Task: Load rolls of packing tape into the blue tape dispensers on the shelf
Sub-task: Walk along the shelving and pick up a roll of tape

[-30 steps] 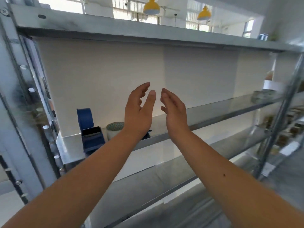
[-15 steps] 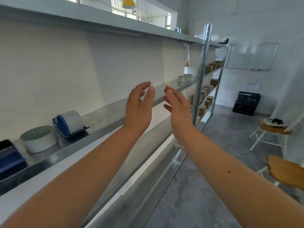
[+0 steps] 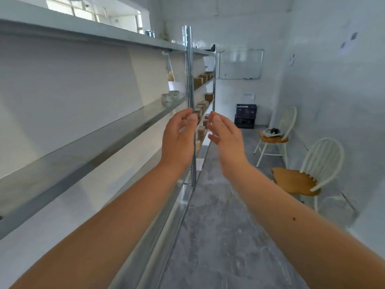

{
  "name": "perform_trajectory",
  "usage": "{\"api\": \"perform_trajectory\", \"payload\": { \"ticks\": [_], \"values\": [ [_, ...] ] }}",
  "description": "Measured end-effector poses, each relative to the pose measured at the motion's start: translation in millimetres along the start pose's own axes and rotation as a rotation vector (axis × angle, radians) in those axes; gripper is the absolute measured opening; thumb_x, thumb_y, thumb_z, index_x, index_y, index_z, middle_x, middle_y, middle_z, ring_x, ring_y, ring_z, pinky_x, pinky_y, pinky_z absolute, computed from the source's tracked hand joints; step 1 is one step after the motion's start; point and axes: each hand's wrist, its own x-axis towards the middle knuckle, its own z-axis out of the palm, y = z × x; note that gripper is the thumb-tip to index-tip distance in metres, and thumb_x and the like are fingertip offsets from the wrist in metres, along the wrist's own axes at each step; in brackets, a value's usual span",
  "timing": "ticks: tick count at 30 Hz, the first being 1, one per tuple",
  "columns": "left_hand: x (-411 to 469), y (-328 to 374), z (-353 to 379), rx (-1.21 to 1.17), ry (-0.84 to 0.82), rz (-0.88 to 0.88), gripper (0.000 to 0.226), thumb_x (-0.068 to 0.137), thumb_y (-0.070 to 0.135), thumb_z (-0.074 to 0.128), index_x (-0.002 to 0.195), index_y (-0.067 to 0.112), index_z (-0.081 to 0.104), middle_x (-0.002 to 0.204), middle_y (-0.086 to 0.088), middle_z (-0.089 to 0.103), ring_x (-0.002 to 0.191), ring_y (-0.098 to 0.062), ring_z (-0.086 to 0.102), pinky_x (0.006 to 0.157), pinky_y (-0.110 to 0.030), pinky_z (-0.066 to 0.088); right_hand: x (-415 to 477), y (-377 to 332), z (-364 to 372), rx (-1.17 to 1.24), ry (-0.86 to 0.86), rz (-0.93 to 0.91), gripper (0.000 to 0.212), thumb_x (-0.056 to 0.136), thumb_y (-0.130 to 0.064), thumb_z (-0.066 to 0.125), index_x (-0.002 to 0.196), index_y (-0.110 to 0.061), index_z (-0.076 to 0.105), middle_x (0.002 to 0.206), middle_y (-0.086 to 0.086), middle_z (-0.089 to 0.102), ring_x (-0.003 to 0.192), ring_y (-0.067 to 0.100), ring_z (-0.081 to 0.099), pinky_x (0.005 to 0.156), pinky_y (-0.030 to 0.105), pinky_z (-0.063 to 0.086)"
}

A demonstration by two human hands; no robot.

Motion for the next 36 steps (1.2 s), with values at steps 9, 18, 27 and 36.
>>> {"api": "perform_trajectory", "payload": {
  "ticks": [9,18,27,36],
  "values": [
    [54.3,-35.9,94.1,-0.072,-0.026,-0.035,0.029,0.107,0.032,0.054,0.133,0.023,0.064,0.123,0.015,0.068,0.105,0.017,0.062,0.083,0.000,0.044,88.9,15.9,-56.3,-0.009,-0.012,0.018,0.035,0.106,-0.036,0.053,0.137,-0.026,0.064,0.136,-0.008,0.067,0.127,0.014,0.062,0.113,0.045,0.048],
    [129.3,-93.8,181.4,-0.104,0.037,-0.115,0.037,0.107,0.038,0.049,0.139,0.026,0.062,0.130,0.015,0.065,0.120,0.003,0.058,0.107,-0.028,0.047,193.6,46.9,-115.6,-0.035,-0.038,0.021,0.023,0.107,-0.038,0.050,0.127,-0.038,0.061,0.127,-0.019,0.065,0.130,0.006,0.058,0.115,0.039,0.046],
    [244.3,-181.8,249.7,-0.129,-0.004,-0.144,0.052,0.098,0.052,0.049,0.143,0.028,0.058,0.141,0.005,0.063,0.131,-0.010,0.058,0.116,-0.040,0.046,329.4,110.6,-132.4,-0.069,0.038,0.046,0.033,0.106,-0.042,0.049,0.139,-0.037,0.057,0.142,-0.012,0.061,0.131,0.008,0.057,0.114,0.040,0.046],
    [395.3,-276.8,306.8,-0.144,-0.127,-0.141,0.045,0.098,0.054,0.052,0.133,0.028,0.066,0.134,0.010,0.065,0.127,-0.006,0.058,0.113,-0.040,0.047,496.6,177.1,-125.8,-0.107,0.127,0.052,0.037,0.106,-0.043,0.050,0.140,-0.034,0.059,0.138,-0.012,0.064,0.128,0.008,0.060,0.113,0.042,0.048]
  ]
}}
